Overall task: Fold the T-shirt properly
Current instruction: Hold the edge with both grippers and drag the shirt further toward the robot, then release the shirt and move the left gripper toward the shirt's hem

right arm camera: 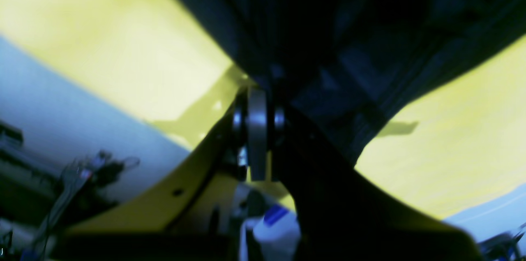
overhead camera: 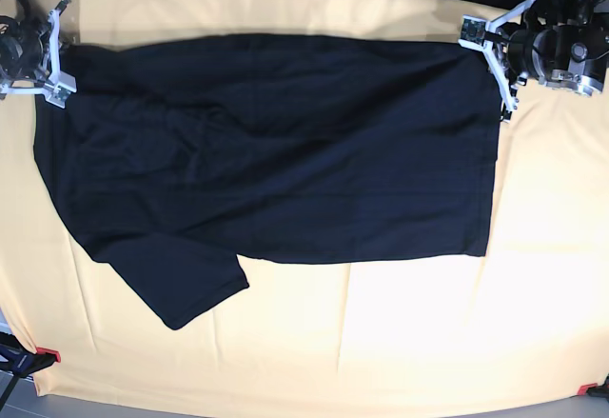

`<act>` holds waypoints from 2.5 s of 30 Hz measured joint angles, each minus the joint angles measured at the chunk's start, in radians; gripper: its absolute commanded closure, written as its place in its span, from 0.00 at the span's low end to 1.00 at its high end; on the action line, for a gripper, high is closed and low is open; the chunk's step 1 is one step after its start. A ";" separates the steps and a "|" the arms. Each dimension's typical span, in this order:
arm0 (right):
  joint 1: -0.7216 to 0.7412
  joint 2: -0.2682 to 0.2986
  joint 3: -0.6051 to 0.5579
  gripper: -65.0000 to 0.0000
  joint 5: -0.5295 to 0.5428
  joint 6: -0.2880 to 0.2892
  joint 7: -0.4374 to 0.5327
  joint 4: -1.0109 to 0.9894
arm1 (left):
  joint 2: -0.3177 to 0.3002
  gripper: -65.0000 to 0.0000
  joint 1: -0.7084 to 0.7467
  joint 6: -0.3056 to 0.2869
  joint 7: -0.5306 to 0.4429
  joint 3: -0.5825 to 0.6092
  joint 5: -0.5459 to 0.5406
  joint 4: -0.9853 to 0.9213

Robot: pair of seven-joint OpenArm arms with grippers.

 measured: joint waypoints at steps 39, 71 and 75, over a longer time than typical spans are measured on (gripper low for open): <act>-0.111 0.122 0.000 0.45 0.034 -0.015 -0.009 0.100 | -0.117 0.33 0.000 0.000 0.087 0.000 -0.202 0.077; -0.052 -0.013 0.319 0.45 -0.029 -0.166 0.207 0.179 | 0.238 0.33 0.002 0.788 0.109 -0.377 0.127 -0.230; -0.052 -0.027 0.319 0.45 -0.029 -0.166 0.207 0.179 | 0.425 0.33 -0.019 0.721 0.089 -0.660 -0.091 -0.431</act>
